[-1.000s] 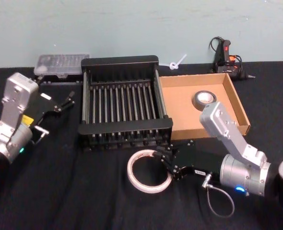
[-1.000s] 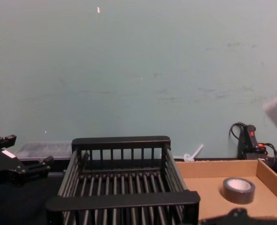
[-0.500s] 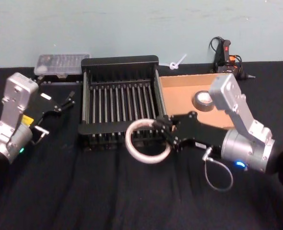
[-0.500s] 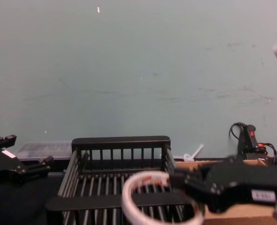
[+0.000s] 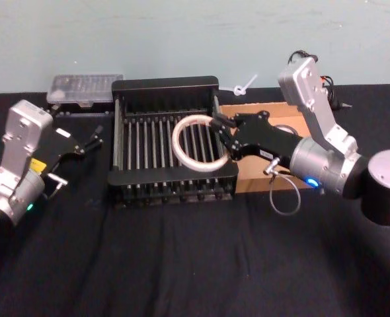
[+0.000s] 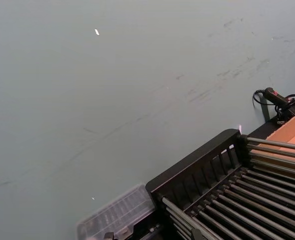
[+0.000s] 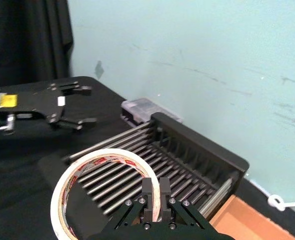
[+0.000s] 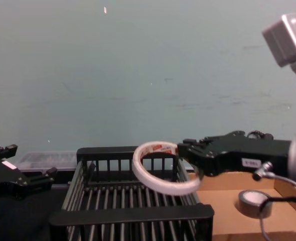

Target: Pick up the white tape and place it into the black box , Pick up the silver tape and place it into the brown box.

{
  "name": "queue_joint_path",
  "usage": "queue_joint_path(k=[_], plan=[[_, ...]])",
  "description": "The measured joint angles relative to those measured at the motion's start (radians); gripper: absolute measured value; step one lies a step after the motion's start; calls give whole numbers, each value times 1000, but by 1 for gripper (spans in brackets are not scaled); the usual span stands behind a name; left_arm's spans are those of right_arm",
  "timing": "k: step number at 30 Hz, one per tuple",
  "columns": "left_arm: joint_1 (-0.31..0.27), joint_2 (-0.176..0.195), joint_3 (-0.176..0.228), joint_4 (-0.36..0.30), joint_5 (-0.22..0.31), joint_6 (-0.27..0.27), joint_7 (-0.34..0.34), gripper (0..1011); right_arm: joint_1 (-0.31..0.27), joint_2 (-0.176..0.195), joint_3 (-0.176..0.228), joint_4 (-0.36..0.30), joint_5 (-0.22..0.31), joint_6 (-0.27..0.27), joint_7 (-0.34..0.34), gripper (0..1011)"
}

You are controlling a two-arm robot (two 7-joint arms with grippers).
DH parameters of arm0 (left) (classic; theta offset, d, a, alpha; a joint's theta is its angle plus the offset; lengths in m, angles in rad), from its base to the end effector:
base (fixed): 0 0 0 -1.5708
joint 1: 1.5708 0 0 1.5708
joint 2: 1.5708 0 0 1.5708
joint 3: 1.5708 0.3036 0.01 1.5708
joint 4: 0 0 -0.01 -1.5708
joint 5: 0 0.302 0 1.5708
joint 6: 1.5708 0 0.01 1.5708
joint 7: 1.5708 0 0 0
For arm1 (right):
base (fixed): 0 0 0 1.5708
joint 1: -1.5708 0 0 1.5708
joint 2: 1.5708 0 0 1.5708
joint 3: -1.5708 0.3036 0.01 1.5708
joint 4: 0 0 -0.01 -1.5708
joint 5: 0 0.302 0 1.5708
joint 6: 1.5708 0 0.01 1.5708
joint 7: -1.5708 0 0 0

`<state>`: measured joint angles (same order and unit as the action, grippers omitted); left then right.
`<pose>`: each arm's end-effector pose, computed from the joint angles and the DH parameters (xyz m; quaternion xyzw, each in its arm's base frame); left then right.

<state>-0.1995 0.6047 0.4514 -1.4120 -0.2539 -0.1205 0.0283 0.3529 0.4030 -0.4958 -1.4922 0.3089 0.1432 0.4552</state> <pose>0.3539 0.0922 -0.3119 0.1415 -0.1325 0.5799 0.7913 0.3926 0.0073 -0.2519 -0.1007 -0.0401 -0.3492 0.9307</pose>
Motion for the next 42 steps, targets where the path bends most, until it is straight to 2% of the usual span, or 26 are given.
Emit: queue_joint_path(k=[3,13,19,26,35,42], plan=[[0,0,0,0,0,0,0,1001,22,-19,-2,32,-9,-1,-9,92],[0,0,0,0,0,0,0,1001,117,-117,-2,195,-54,-25,-52,92],[0,0,0,0,0,0,0,1001,156,-168,1,287,-75,-34,-68,92],[0,0,0,0,0,0,0,1001,186,-210,6,373,-95,-36,-76,92],[0,0,0,0,0,0,0,1001,206,-242,9,438,-117,-41,-71,92],[0,0,0,0,0,0,0,1001,206,-241,10,437,-118,-41,-70,92]])
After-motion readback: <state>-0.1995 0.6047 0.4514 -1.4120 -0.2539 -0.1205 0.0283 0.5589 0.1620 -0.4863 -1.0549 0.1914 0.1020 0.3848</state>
